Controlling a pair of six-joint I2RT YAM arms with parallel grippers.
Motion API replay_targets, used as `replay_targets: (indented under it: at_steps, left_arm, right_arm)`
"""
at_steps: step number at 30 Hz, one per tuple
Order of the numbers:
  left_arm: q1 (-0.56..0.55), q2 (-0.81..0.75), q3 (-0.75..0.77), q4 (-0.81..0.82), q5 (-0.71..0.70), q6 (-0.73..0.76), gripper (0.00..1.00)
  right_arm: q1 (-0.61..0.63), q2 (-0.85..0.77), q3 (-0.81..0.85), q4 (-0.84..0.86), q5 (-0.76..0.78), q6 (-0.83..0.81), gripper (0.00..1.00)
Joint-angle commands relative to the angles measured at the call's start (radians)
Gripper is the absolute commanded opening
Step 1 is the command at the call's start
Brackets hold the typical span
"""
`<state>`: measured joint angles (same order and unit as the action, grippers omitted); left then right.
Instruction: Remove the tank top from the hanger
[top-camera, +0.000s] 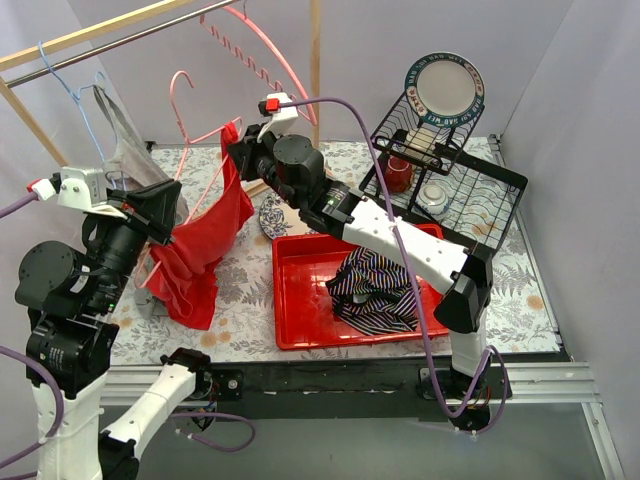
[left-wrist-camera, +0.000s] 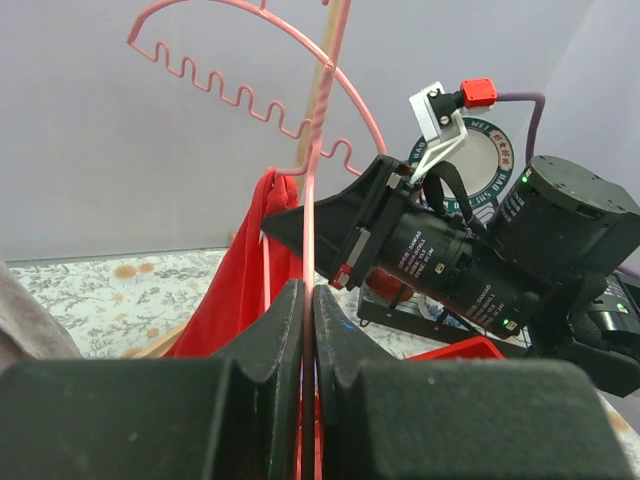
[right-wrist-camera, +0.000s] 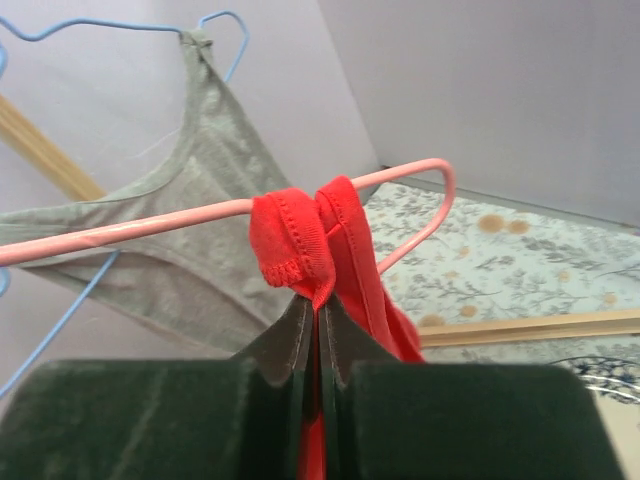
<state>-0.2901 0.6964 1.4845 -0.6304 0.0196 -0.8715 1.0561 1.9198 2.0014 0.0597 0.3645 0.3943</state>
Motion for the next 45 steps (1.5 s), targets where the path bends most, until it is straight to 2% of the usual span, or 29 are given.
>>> replay_targets:
  at_steps: [1, 8, 18, 24, 27, 29, 31, 34, 40, 45]
  left_arm:
    - [-0.018, -0.017, 0.006, 0.017, -0.078, 0.018, 0.0]
    - [-0.035, -0.012, 0.072, -0.009, -0.176, 0.029, 0.0]
    - [-0.038, 0.006, 0.175, -0.023, -0.072, -0.038, 0.0]
    - [-0.038, -0.009, 0.155, 0.015, -0.069, -0.061, 0.0]
    - [-0.038, -0.014, 0.109, 0.063, -0.096, -0.061, 0.0]
    - [-0.038, -0.017, 0.059, 0.119, -0.127, -0.043, 0.0]
    - [-0.038, -0.012, 0.031, 0.179, -0.19, -0.018, 0.0]
    - [-0.038, 0.028, 0.01, 0.248, -0.297, 0.038, 0.0]
    - [-0.038, 0.112, -0.004, 0.389, -0.441, 0.135, 0.0]
    - [-0.037, 0.138, -0.061, 0.523, -0.53, 0.195, 0.0]
  right_arm:
    - [0.001, 0.002, 0.072, 0.081, 0.158, -0.072, 0.01]
    - [-0.053, 0.007, 0.096, 0.057, 0.192, -0.103, 0.01]
    - [-0.077, 0.07, 0.138, -0.044, 0.093, -0.103, 0.01]
    - [-0.079, 0.071, 0.131, -0.058, 0.054, -0.106, 0.01]
    - [-0.076, 0.029, 0.082, -0.058, -0.039, -0.084, 0.01]
    - [-0.064, -0.008, 0.002, -0.034, -0.166, -0.087, 0.01]
    - [-0.038, -0.076, -0.059, -0.02, -0.298, -0.1, 0.01]
    - [0.016, -0.181, -0.202, 0.006, -0.418, -0.164, 0.01]
    - [0.058, -0.375, -0.42, 0.043, -0.554, -0.196, 0.01]
    - [0.076, -0.458, -0.46, 0.014, -0.651, -0.232, 0.01]
